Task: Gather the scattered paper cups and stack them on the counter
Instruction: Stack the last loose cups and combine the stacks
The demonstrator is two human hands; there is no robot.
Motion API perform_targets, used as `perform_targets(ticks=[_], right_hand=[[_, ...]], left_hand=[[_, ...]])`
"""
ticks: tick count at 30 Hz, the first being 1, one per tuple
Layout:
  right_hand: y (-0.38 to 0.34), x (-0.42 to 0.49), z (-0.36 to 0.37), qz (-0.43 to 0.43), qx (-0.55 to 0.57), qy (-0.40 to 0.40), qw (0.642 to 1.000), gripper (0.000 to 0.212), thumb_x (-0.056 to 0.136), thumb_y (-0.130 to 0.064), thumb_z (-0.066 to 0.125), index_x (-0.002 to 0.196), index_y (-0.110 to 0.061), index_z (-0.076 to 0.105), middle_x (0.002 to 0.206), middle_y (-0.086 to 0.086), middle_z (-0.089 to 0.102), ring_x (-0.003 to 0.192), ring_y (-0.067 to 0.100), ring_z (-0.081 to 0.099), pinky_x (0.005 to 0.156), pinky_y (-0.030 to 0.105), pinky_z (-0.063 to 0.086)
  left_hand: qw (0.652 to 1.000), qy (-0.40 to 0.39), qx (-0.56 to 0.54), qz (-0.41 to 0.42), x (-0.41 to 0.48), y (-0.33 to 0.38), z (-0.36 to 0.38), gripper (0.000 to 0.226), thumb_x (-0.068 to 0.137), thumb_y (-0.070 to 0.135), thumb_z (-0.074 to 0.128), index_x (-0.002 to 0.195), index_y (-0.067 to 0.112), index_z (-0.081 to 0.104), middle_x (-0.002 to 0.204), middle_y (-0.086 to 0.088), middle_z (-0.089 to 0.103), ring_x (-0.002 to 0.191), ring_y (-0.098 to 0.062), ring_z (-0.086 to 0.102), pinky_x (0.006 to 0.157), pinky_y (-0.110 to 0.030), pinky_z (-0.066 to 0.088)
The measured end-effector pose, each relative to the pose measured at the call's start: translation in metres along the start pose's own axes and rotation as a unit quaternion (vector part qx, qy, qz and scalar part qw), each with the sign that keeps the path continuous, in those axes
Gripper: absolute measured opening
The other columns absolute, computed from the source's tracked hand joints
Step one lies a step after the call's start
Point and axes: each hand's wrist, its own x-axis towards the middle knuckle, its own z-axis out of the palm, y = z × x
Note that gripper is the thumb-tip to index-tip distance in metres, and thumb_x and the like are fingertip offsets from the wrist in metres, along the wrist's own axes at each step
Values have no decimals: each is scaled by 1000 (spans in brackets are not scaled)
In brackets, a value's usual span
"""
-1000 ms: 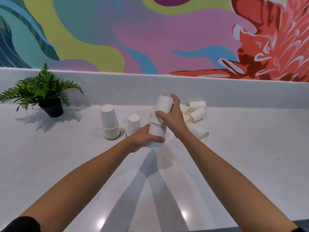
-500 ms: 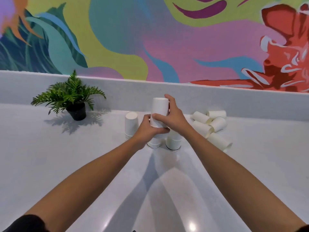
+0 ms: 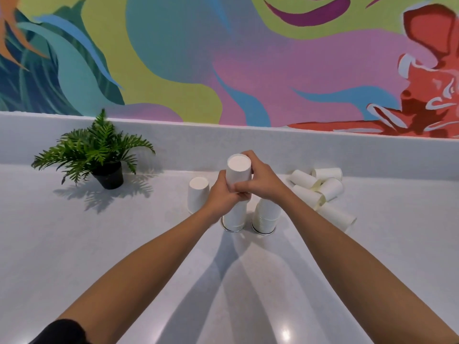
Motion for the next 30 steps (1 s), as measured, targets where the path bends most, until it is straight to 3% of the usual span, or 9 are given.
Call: perform_targets(ticks=[6, 10, 15, 19, 26, 30], right_hand=[[19, 3, 6, 40, -3, -8, 999, 54, 74, -22, 78, 118, -18, 47, 106, -2, 62, 91, 13, 56, 73, 21, 45], [29, 2, 12, 53, -46, -14, 997, 57, 74, -24, 76, 122, -20, 45, 109, -1, 61, 95, 15, 56, 69, 19, 43], [36, 3, 21, 46, -123, -32, 991, 63, 77, -23, 72, 132, -17, 43, 129, 4, 54, 116, 21, 51, 89, 30, 42], [37, 4, 27, 61, -142, -33, 987, 63, 78, -21, 71, 134, -16, 43, 130, 7, 52, 118, 23, 49, 91, 33, 42], [41, 5, 35, 77, -166, -37, 982, 66, 80, -24, 71, 138, -15, 40, 134, 9, 49, 123, 26, 48, 97, 35, 40], [40, 5, 39, 82, -169, -14, 982, 66, 81, -28, 71, 138, -14, 39, 134, 9, 50, 122, 26, 48, 98, 35, 40]], left_hand=[[998, -33, 39, -46, 20, -31, 7, 75, 52, 35, 81, 119, 33, 47, 113, 10, 67, 107, -16, 64, 93, -46, 54], [994, -52, 74, -65, 20, -35, 8, 76, 56, 32, 82, 122, 24, 45, 114, 5, 65, 106, -18, 62, 92, -43, 53], [992, -49, 86, -78, 18, -45, 8, 69, 69, 18, 82, 126, 17, 43, 117, -3, 61, 106, -25, 59, 91, -40, 51], [991, -48, 96, -79, 17, -50, 8, 68, 71, 16, 81, 126, 14, 42, 116, -4, 61, 106, -26, 59, 88, -42, 52], [989, -57, 97, -97, 17, -53, 9, 67, 72, 19, 80, 127, 16, 41, 114, -4, 58, 104, -26, 57, 65, -35, 52], [988, -53, 93, -109, 19, -63, 8, 69, 70, 20, 82, 126, 17, 42, 114, -7, 62, 104, -28, 60, 72, -34, 50]])
